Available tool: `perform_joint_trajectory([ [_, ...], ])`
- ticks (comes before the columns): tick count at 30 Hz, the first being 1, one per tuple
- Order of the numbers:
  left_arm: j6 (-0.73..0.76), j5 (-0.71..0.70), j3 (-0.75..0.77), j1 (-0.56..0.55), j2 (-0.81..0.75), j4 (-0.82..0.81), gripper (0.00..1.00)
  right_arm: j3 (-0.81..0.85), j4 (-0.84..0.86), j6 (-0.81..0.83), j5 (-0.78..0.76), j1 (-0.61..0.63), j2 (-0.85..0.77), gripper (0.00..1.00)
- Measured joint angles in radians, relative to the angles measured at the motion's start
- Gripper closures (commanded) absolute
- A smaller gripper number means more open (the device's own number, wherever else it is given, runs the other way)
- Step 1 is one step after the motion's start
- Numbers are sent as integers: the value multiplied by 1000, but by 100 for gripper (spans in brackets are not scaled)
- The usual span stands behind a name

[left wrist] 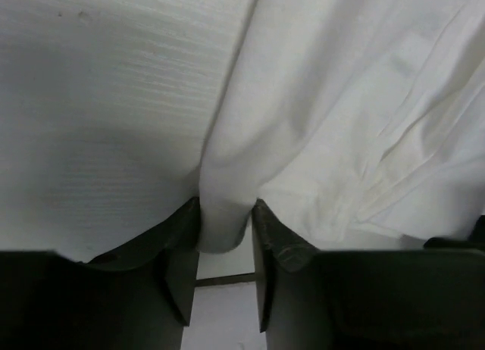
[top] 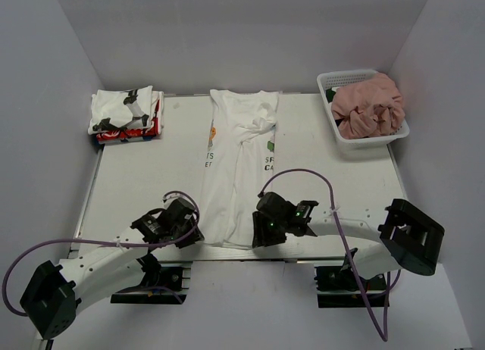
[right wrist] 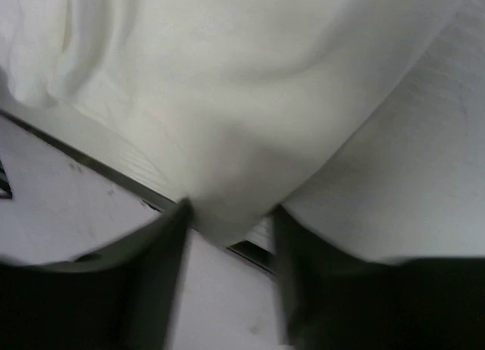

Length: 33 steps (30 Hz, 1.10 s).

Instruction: Fold and stack the t-shirts

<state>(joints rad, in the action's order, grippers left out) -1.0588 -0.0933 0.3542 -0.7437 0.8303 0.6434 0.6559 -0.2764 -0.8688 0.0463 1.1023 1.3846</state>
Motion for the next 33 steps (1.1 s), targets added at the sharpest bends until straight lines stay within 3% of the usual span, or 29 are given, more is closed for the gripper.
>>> perform_joint_trajectory([
  [1,-1,7,-2,0,2,-2,70,-2,8,0,-4,0,6,73],
  [2,-2,9,-5,0,-3,-3,75,-6,18,-5,-10,0,11,81],
  [6,3,27,-28,0,-27,-6,99,-19,27,-20,-21,0,25,100],
  [15,23,34,-14,0,-31,-8,100,-18,73,-3,-83,2,28,100],
  [21,56,13,95,0,26,-54,100,-4,54,34,-153,3,-6,100],
  [26,75,-90,255,0,180,-85,100,71,31,84,-254,-28,-35,100],
  [33,112,-270,518,41,435,-127,100,223,28,196,-385,-167,16,100],
])
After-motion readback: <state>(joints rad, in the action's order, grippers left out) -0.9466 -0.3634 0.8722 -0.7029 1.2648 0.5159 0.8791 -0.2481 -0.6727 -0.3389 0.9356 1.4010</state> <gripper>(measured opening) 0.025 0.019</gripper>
